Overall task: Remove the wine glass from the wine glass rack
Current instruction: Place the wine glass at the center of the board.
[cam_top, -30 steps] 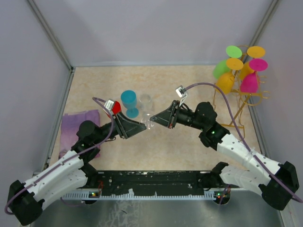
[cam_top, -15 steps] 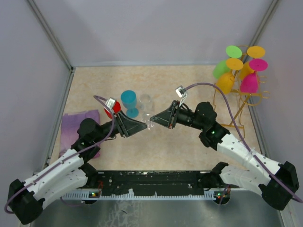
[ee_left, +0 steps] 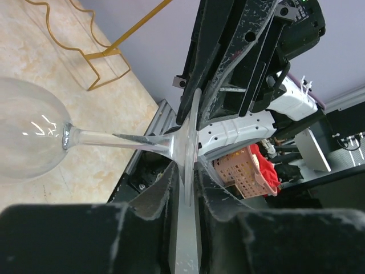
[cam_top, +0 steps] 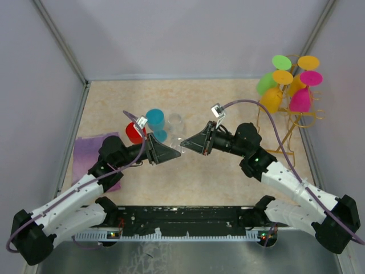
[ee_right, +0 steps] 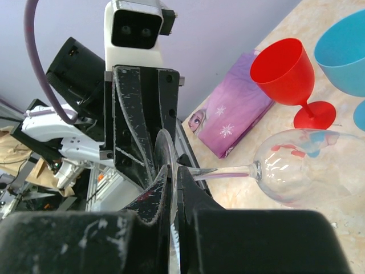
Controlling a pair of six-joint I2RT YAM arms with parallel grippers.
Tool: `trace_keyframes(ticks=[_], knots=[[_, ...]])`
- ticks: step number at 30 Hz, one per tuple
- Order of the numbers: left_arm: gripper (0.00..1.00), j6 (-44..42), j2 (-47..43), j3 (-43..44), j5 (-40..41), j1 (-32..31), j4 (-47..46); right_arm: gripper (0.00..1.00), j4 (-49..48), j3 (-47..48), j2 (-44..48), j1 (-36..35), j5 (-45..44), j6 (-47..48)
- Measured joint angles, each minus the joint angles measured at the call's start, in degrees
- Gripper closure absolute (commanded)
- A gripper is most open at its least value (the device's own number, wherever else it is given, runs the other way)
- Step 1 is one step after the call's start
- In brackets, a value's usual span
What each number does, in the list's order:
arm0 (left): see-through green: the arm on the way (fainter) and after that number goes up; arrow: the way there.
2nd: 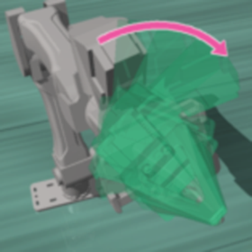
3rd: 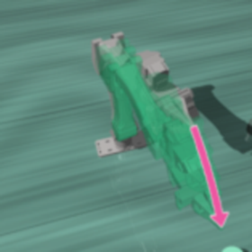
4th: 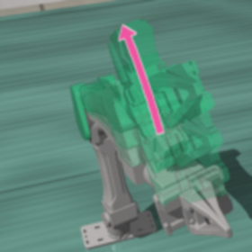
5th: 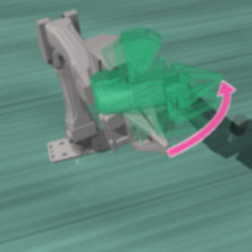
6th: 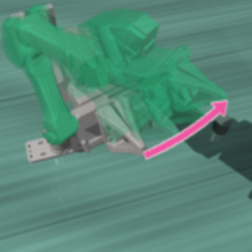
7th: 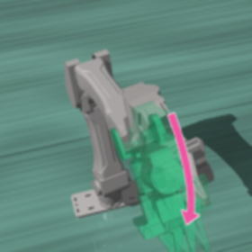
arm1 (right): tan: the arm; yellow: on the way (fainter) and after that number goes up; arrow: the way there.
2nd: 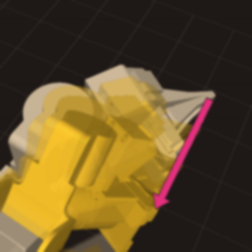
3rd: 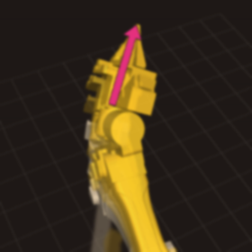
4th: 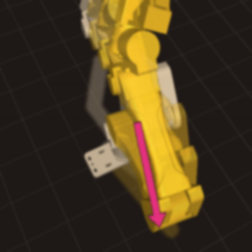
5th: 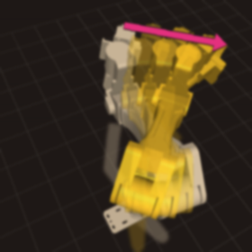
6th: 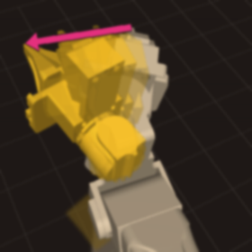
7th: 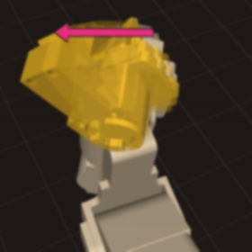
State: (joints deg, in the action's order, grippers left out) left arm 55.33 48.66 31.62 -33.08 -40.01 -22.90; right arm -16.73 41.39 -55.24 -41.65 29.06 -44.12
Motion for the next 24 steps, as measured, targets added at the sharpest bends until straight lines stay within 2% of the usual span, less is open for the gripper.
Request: trace_keyframes(ticks=[3, 4, 7, 10, 11, 13, 17, 22, 24], knots=[[1.00, -0.09, 0.09, 0.07, -0.20, 0.02, 0.72, 1.00, 0.20, 0.33, -0.02, -0.04, 0.76, 0.20], [1.00, -0.13, 0.09, 0.07, -0.15, 0.02, 0.66, 1.00, 0.26, 0.42, -0.02, -0.04, 0.81, 0.66], [1.00, -0.04, 0.13, 0.07, -0.15, 0.09, 0.59, 0.75, 2.03, 1.51, 0.00, -0.09, 1.03, 2.29], [1.00, -1.22, 0.11, -0.07, -0.42, 0.09, 0.63, 0.40, 5.64, 3.63, 0.22, -0.20, 0.50, 4.59], [1.00, -1.86, 0.02, -0.17, -0.63, 0.09, 0.70, 0.31, 7.37, 4.66, 0.52, -0.22, -0.13, 5.81], [1.00, -4.20, -0.20, -0.48, -1.29, 0.09, 0.92, 0.21, 11.39, 6.80, 1.55, -0.22, -2.34, 8.37], [1.00, -11.50, -1.88, -0.74, -2.97, 0.09, 3.91, 0.09, 20.52, 11.74, 4.52, -0.24, -10.93, 14.86], [1.00, -25.86, -8.24, -3.54, -7.08, 0.09, 8.70, 0.06, 31.30, 17.88, 6.05, -0.22, -23.19, 21.77], [1.00, -30.62, -10.86, -5.22, -8.72, 0.09, 9.49, 0.05, 35.56, 21.11, 4.26, -0.02, -24.94, 23.19]])
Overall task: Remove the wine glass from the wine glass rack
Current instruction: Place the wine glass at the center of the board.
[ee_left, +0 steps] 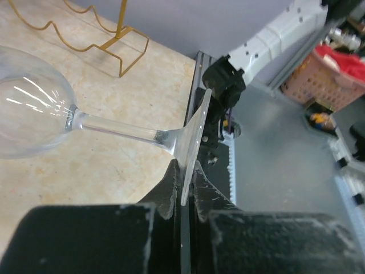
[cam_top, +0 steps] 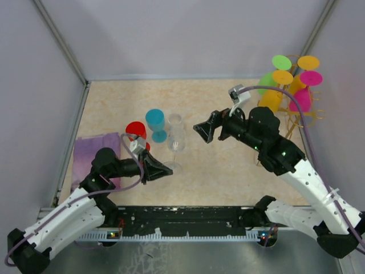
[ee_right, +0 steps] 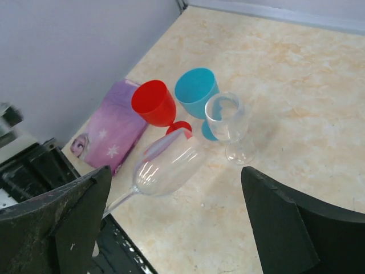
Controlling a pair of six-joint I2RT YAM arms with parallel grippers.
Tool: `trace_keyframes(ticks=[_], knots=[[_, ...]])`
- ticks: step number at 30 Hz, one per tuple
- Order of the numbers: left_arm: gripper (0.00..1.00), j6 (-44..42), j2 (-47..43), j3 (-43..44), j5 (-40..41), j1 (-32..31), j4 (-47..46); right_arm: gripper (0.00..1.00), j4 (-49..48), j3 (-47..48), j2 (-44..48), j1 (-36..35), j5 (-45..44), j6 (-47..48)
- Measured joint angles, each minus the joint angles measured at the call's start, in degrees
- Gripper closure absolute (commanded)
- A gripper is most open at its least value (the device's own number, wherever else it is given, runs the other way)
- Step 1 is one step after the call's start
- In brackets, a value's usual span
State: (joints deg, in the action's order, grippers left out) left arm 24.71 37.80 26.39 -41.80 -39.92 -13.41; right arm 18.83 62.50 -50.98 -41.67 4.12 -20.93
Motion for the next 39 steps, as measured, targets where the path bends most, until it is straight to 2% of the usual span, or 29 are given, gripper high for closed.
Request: trace_keyframes(ticks=[2, 4, 6, 9, 14, 18, 24, 31, 33, 37, 39], knots=[[1.00, -5.77, -3.06, -2.01, -2.58, 0.04, 0.61, 0.05, 4.37, 4.24, -3.10, 1.77, 2.10, 0.72], [1.00, -12.15, -5.97, -3.80, -5.99, 0.04, 1.03, 0.05, 5.81, 6.88, -6.45, 6.23, 8.85, 0.35], [1.00, -18.43, -8.94, -5.73, -9.97, 0.04, 0.94, 0.04, 6.84, 7.08, -9.81, 10.99, 15.74, -0.76], [1.00, -23.50, -11.32, -7.28, -14.32, 0.04, 0.46, 0.07, 7.96, 6.40, -13.29, 12.94, 24.00, -2.34], [1.00, -26.10, -11.52, -8.46, -19.04, 0.04, -2.32, 0.12, 0.63, 1.27, -13.90, 12.83, 40.89, -7.80], [1.00, -26.49, -11.52, -9.07, -19.76, 0.04, -3.26, 0.21, -7.56, -2.89, -13.88, 12.11, 49.48, -12.70], [1.00, -26.71, -11.80, -9.09, -20.22, 0.04, -3.98, 0.38, -12.02, -3.69, -13.90, 9.94, 54.69, -15.47], [1.00, -27.58, -12.37, -9.09, -21.27, -0.11, -4.00, 0.49, -15.23, -3.72, -14.08, 8.76, 57.05, -16.76], [1.00, -28.04, -12.81, -9.09, -21.31, -0.13, -3.58, 0.56, -16.11, -3.72, -14.12, 8.50, 57.79, -16.83], [1.00, -28.65, -14.16, -9.09, -21.86, -0.39, -2.43, 0.59, -16.59, -3.65, -14.36, 6.84, 58.31, -15.69], [1.00, -28.70, -14.73, -9.09, -21.97, -0.57, -1.49, 0.66, -14.88, -3.34, -14.56, 5.92, 58.10, -13.55]])
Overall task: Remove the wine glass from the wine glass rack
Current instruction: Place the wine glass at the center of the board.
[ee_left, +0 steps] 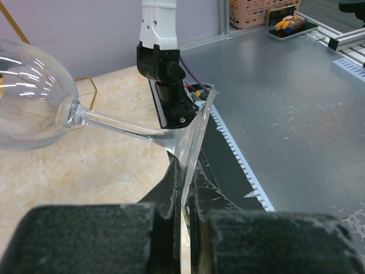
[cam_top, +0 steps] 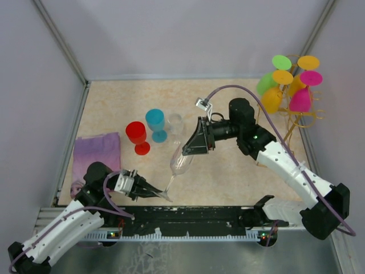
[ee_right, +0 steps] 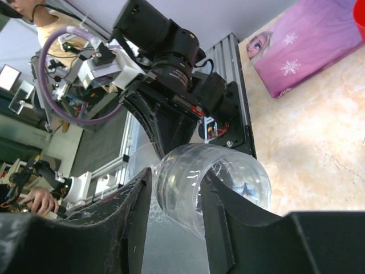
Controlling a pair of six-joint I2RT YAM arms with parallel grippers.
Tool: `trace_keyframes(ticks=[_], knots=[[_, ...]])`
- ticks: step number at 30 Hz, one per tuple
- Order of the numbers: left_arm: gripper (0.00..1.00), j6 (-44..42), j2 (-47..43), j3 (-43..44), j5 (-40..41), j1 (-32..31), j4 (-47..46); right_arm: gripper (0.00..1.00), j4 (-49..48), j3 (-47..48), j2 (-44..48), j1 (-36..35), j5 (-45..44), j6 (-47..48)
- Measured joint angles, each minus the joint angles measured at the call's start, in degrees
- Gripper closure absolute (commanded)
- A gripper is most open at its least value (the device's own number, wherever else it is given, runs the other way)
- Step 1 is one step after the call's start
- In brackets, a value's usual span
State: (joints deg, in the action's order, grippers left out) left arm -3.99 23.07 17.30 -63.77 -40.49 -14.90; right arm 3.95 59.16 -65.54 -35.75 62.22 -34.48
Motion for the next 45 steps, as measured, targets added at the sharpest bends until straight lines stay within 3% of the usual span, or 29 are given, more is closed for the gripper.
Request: trace_keyframes(ticks=[2, 4, 7, 12, 16, 19, 22, 30, 37, 45], knots=[[1.00, -0.39, -0.42, 0.02, -0.07, -0.07, 0.94, 0.78, 2.62, 0.90, -0.44, -0.37, -0.46, 2.38], [1.00, -1.01, -0.48, 0.04, 0.02, -0.09, 1.77, 1.00, 4.85, 1.66, -0.87, -0.46, -1.03, 4.35], [0.97, -2.93, -0.42, 0.07, -0.09, -0.28, 4.04, 1.00, 7.21, 2.60, -0.94, -0.46, 0.37, 4.31], [0.77, -5.29, 0.48, 0.20, 0.55, -0.28, 5.60, 1.00, 9.84, 3.56, -0.85, -0.48, 0.50, 4.74], [0.40, -4.74, 1.73, 0.20, 4.92, -0.07, 8.11, 1.00, 13.31, 5.14, -0.50, -0.96, -1.01, 6.88], [0.25, -4.66, 1.70, 0.39, 10.71, 0.15, 9.38, 1.00, 17.29, 6.69, -0.11, -2.19, -5.20, 9.42], [0.02, -4.70, -0.22, 0.57, 19.74, 0.15, 12.17, 1.00, 24.81, 10.73, -0.09, -4.07, -15.72, 11.89], [0.00, -2.60, -7.91, 1.27, 41.66, 0.37, 16.55, 1.00, 36.35, 18.12, -0.55, -10.12, -41.00, 17.66], [0.00, 2.27, -10.29, 3.69, 54.90, 0.42, 18.10, 1.00, 43.67, 21.75, -8.11, -16.48, -63.87, 20.83], [0.00, 13.53, -9.42, 8.70, 70.66, 0.42, 22.91, 1.00, 44.44, 21.97, -12.55, -17.35, -76.04, 21.40]])
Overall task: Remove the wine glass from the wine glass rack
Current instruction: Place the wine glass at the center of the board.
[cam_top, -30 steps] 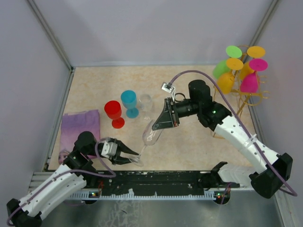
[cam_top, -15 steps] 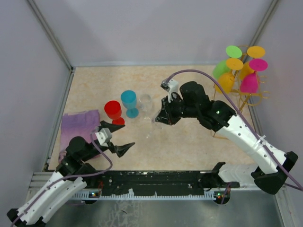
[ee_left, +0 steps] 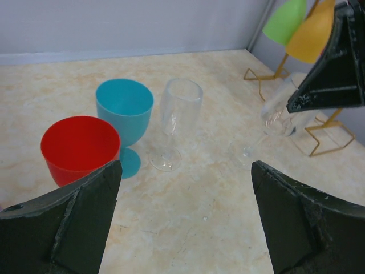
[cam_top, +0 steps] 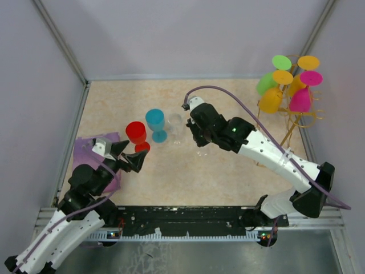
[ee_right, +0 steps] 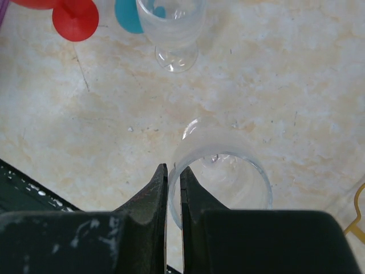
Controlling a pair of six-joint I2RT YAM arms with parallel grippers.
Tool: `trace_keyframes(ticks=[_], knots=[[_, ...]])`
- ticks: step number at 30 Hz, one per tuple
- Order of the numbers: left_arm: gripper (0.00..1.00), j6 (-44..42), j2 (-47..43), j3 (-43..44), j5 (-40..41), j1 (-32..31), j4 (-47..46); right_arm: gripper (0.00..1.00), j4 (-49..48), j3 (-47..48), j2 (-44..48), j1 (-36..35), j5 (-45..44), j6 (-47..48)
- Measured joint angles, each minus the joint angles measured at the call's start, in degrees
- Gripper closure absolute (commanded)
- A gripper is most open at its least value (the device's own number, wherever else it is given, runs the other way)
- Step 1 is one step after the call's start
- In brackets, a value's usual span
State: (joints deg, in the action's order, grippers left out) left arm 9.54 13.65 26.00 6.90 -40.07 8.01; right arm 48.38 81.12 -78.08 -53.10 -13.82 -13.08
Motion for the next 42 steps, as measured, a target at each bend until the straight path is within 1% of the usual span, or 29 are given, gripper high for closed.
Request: trace_keyframes(ticks=[3, 6, 9, 12, 15, 19, 27, 31, 36, 42], knots=[[0.00, 4.94, 0.74, 2.62, 4.94, 0.00, 2.27, 1.00, -1.68, 0.00, 0.00, 0.00, -1.18, 0.09], [0.00, 8.92, 1.86, 4.48, 7.13, 0.00, 4.28, 1.00, -3.02, 0.20, -0.52, 0.07, -1.40, 0.04], [0.00, 11.82, 3.80, 5.86, 7.39, 0.00, 5.84, 1.00, -4.83, 0.46, -1.92, 1.46, 0.31, -0.63], [0.00, 14.27, 6.21, 7.15, 6.91, 0.00, 6.97, 1.00, -7.08, 0.46, -3.82, 4.94, 2.89, -2.99], [0.00, 16.06, 8.28, 8.79, 6.01, 0.00, 7.93, 1.00, -8.72, 0.79, -6.67, 7.67, 2.97, -3.74], [0.01, 17.55, 9.66, 10.54, 4.94, 0.00, 8.26, 1.00, -9.57, 1.42, -10.51, 8.07, 3.08, -3.87], [0.00, 19.23, 9.81, 10.82, 4.00, 0.00, 8.28, 1.00, -12.72, 1.62, -16.15, 7.89, 4.07, -4.55], [0.00, 19.43, 9.81, 10.82, 3.98, 0.00, 8.55, 1.00, -13.64, 2.69, -17.62, 7.89, 3.87, -4.52], [0.00, 19.82, 9.81, 10.82, 3.82, 0.00, 8.87, 0.95, -14.03, 3.17, -18.12, 7.89, 4.02, -4.50], [0.01, 20.31, 9.99, 10.82, 3.08, 0.00, 8.85, 0.92, -14.08, 3.26, -18.12, 7.89, 4.04, -4.02]])
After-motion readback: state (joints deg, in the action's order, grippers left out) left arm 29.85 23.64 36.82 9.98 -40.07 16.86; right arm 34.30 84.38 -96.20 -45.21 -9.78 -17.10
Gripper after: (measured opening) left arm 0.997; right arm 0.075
